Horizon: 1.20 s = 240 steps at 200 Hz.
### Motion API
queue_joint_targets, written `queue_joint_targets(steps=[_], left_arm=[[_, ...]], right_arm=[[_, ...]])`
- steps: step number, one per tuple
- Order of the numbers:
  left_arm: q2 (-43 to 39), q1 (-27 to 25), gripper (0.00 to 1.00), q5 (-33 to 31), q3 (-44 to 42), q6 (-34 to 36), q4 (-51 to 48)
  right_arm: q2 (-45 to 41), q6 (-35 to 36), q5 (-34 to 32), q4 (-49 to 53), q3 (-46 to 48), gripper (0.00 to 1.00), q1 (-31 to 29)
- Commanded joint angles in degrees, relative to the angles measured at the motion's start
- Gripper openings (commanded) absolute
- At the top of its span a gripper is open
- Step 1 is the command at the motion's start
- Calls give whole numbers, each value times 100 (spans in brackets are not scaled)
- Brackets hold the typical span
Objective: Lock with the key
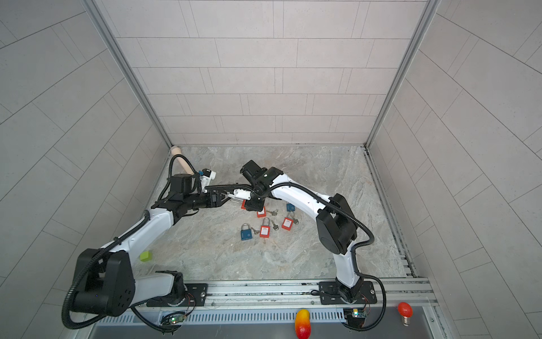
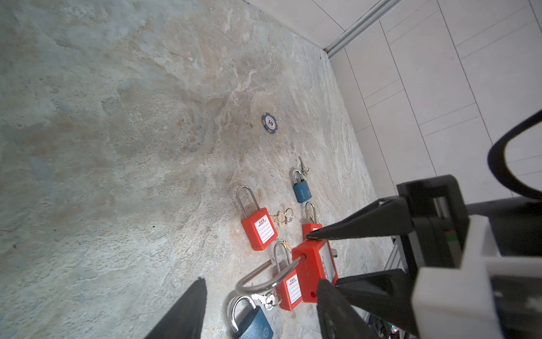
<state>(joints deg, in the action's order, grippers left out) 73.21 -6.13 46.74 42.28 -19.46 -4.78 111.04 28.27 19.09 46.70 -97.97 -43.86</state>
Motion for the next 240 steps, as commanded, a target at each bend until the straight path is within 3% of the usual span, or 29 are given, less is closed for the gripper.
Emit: queue_joint_targets(steps=[1,72,145,209,240], left_arm=[[-69,-42,65,-93,-27,-443,184],[-306,-228,65,-445,-176,-1305,288],[-211,-581,65,-560,-229,-1742,560],[-105,-670,64,-636,-210,-1771,610],[-310,-671,60,-415,-250,-934,566]], right_arm=[[-301,47,103,-54,19,22,-27],[-466,143,85,-78,177,22,-29],[-505,212,67,-29,277,22,-28],[-562,147,178,-108,365,22,-44],[-698,252,340,-2,380,21,-44]])
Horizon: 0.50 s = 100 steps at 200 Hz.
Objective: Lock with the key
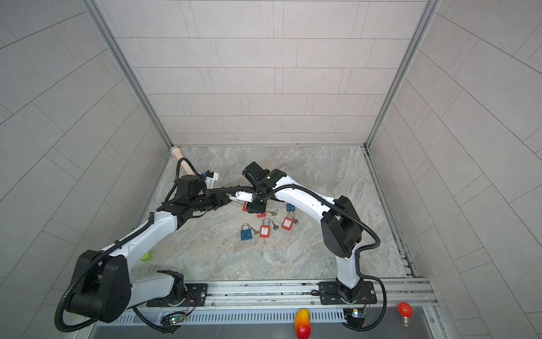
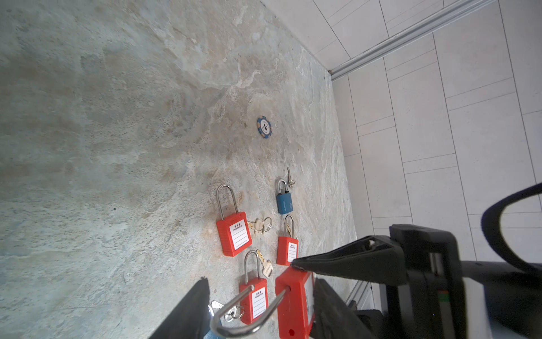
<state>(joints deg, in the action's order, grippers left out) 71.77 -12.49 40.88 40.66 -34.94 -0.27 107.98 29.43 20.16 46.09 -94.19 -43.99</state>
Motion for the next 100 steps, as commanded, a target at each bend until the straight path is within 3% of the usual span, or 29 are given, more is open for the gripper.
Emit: queue_joint_targets(steps=[1,39,82,100], left_arm=[[-177,-34,60,190,-91,661,115],[-649,-34,57,694,-93,2438,-125],[-1009,-38,57,1526,-202,3408,168],[-1052,-34,57,1890,-107,3876,-143]], right_arm=[[-392,139,238,68,0,21,-31],[-585,450,875,444,-22,22,71],[-761,813,762,779,-26,22,83],[-861,898,701,863,-37,21,78]])
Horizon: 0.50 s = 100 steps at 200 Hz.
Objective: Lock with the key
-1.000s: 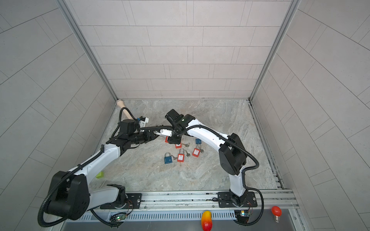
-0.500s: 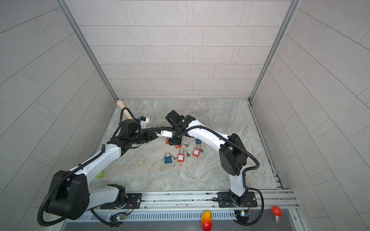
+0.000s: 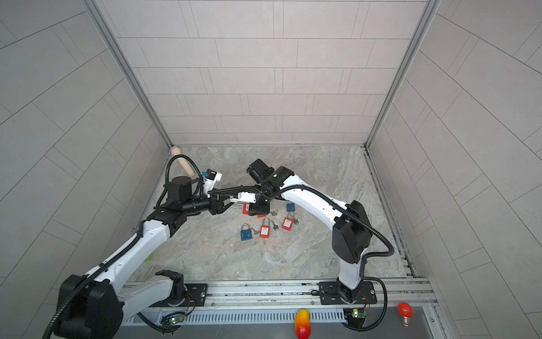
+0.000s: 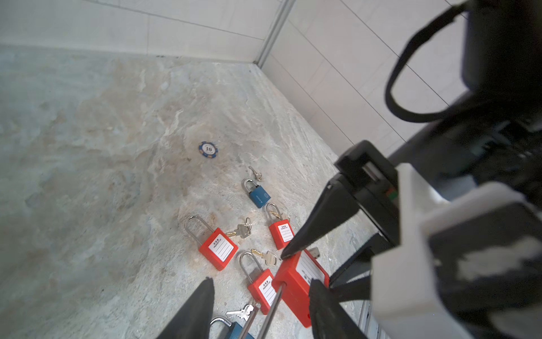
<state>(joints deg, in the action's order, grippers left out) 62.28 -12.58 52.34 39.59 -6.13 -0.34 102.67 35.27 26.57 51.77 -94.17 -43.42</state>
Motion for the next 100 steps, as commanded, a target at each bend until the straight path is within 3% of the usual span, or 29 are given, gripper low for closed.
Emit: queue_joint_targets(steps=[1,54,100], left_arm=[[-103,-25,57,761,11,1042,-183],[-80,-61,54,980,395,2216,-1459],[-20,-146,48,995,534,2240,-1513]], right_arm=[[-337,315,55,306,-40,21,24],[-742,578,24,343,107,21,24],[-985,822,91,325,329,20,-4]])
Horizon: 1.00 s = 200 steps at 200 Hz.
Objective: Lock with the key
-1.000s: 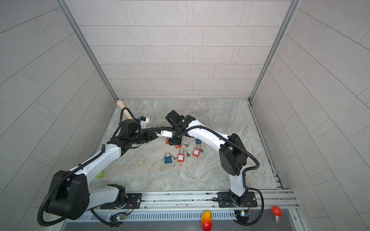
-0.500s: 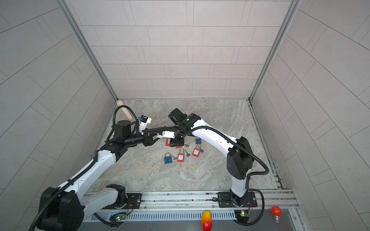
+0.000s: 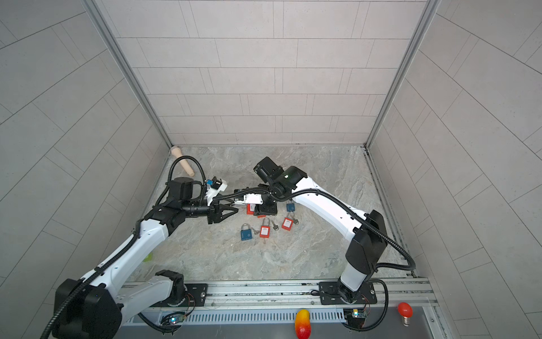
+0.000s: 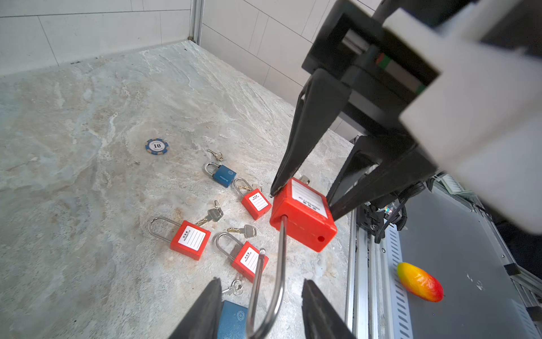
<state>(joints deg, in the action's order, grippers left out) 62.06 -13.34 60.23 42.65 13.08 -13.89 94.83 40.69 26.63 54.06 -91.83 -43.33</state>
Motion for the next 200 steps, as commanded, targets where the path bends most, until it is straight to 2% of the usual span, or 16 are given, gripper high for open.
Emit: queue_joint_targets(steps=[1,40,71,128,136,171,200], left_arm=[[0,-75,47,212,236,318,-158],[60,-125,37,288,296,307,-158],[141,-145,19,346,344,394,-353],[195,-426,0,581,436,300,-360],[197,-487,0,574,417,300,-356],[203,-641,0,520,225,58,-56],[57,-795,0,522,-157,-685,1219]], right_arm=[[-201,281,86,96,104,20,-11],[-301,343,-10,122,130,19,-9],[-332,379,108,131,95,19,-17],[-351,519,-43,57,131,20,-95],[-360,504,-160,-1,150,23,-112],[-481,396,-547,66,184,55,-124],[-600,330,-545,508,158,60,-72]])
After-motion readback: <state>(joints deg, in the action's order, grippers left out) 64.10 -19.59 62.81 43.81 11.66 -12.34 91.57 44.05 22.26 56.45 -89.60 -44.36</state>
